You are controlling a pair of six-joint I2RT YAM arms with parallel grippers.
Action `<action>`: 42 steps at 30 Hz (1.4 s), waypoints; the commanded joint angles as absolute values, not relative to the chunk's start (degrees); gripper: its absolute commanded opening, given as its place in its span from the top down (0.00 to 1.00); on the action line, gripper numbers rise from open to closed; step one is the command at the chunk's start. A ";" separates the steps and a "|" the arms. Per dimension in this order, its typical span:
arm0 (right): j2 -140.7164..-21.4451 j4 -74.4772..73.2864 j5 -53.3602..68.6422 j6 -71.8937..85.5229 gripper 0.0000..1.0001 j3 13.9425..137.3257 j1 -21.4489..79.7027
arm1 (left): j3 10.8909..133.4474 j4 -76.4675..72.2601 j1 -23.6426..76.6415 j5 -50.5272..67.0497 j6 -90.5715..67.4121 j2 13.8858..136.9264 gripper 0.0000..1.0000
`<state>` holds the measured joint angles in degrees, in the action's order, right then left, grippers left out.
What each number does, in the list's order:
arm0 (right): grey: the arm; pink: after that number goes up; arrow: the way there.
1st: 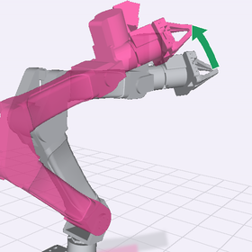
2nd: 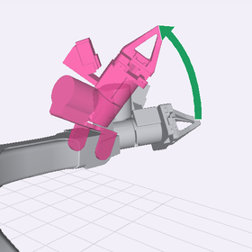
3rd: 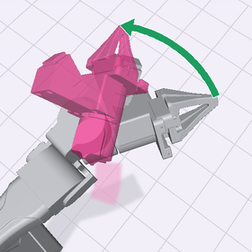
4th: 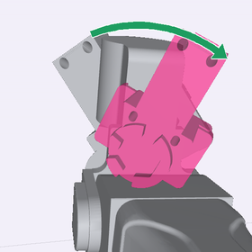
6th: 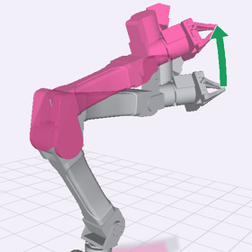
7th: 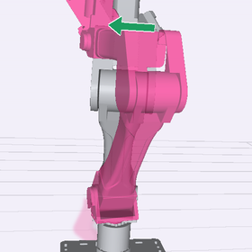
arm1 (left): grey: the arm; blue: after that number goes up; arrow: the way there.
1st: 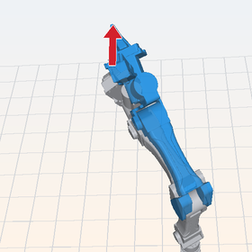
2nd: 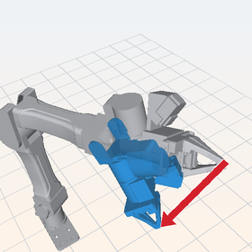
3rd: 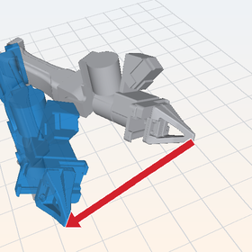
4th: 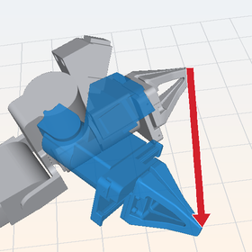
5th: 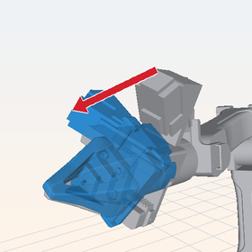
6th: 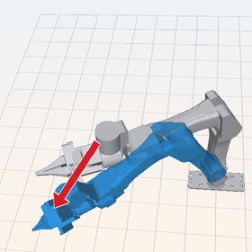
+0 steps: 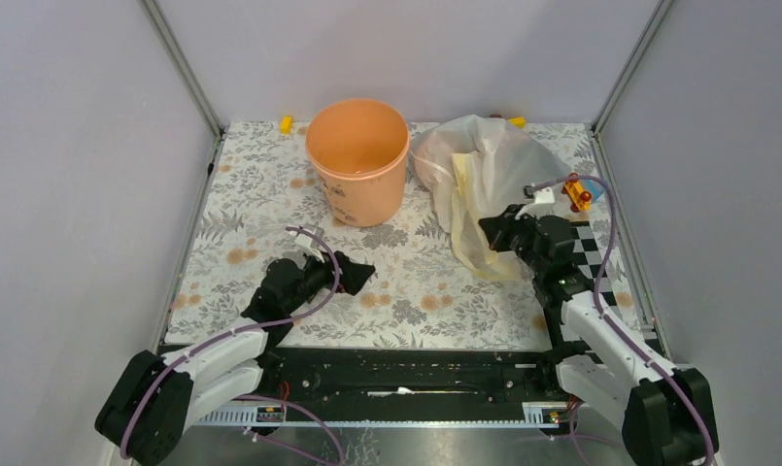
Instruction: Put the trash bags into the trash bin
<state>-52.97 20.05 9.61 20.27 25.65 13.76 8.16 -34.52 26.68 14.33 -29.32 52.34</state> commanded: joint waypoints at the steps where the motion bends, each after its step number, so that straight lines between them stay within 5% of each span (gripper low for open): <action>1: -55.77 22.10 16.42 15.48 1.00 31.73 23.65 | 11.43 -41.04 30.65 13.19 -25.82 54.67 0.03; 9: -49.78 12.95 14.60 17.55 1.00 35.92 38.95 | 13.05 -41.79 33.52 11.87 -24.83 57.99 0.05; 16: -36.49 3.84 19.82 29.04 1.00 30.30 39.31 | 15.24 -40.20 37.16 7.83 -22.38 60.64 0.13; 23: -28.64 -8.85 21.32 33.53 1.00 34.19 39.28 | 17.66 -40.55 39.52 5.11 -20.81 66.01 0.04; 33: -30.66 -20.22 18.53 34.04 1.00 42.27 39.30 | 12.17 -49.71 48.68 -8.48 -12.15 57.84 0.01; 42: -33.31 -21.97 18.05 34.11 1.00 45.98 39.31 | 19.02 -59.33 56.85 -21.71 1.18 70.68 0.01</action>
<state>-33.23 -21.54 18.44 33.39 43.13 38.92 13.28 -52.03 54.57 -13.19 -7.20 64.95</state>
